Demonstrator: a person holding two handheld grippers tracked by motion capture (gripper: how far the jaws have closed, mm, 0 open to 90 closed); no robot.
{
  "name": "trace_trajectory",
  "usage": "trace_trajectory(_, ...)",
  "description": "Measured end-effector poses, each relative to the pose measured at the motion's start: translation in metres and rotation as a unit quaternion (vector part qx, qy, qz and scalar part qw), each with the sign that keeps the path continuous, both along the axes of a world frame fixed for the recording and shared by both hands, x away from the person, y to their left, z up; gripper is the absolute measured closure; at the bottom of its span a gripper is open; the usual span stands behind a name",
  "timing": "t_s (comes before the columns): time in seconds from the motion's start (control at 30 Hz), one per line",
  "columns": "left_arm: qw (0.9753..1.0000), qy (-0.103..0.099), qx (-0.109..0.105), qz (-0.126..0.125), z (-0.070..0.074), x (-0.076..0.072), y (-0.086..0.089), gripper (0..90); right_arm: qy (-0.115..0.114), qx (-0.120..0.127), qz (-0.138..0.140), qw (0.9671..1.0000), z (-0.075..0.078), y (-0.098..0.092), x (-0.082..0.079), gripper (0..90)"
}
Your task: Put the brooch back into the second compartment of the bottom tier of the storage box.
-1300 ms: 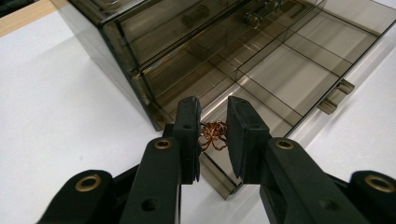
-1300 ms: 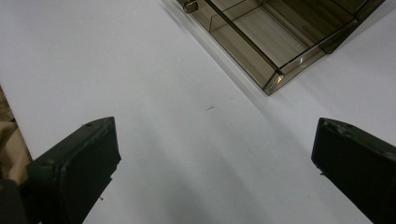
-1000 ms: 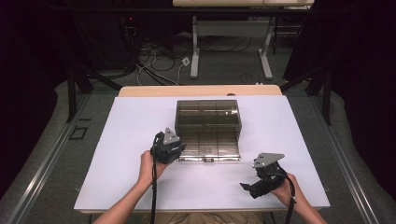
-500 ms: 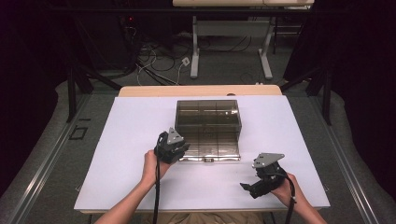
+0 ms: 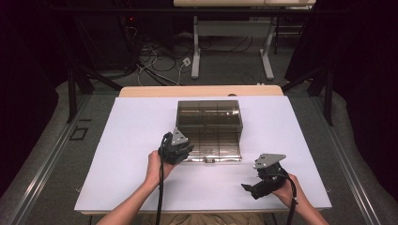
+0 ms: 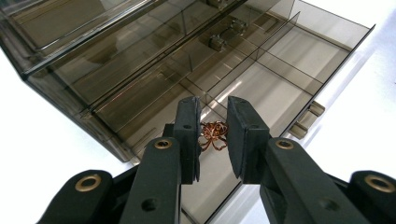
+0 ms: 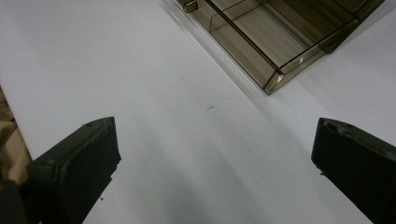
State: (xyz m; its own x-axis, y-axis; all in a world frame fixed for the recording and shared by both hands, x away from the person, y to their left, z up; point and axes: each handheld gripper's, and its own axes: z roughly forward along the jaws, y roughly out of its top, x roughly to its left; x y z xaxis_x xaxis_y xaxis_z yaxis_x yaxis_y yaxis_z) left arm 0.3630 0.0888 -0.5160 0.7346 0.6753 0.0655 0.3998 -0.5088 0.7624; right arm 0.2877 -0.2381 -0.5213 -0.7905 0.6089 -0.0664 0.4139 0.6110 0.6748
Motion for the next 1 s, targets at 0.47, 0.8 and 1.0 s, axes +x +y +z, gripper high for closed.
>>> trace_trajectory(0.47, 0.9999, 0.003, -0.002, -0.01, -0.001, 0.001, -0.008, 74.6, 0.001, 0.001, 0.001, 1.0, -0.001, 0.0, 0.0, 0.4)
trace_trajectory(0.8, 0.9998, 0.008, -0.002, -0.017, -0.003, 0.001, -0.015, 74.6, 0.001, 0.001, 0.001, 1.0, -0.001, 0.0, 0.001, 0.4)
trace_trajectory(1.0, 0.9997, 0.009, -0.002, -0.021, -0.005, 0.002, -0.018, 74.6, 0.001, 0.002, -0.001, 1.0, -0.001, 0.0, 0.001, 0.4)
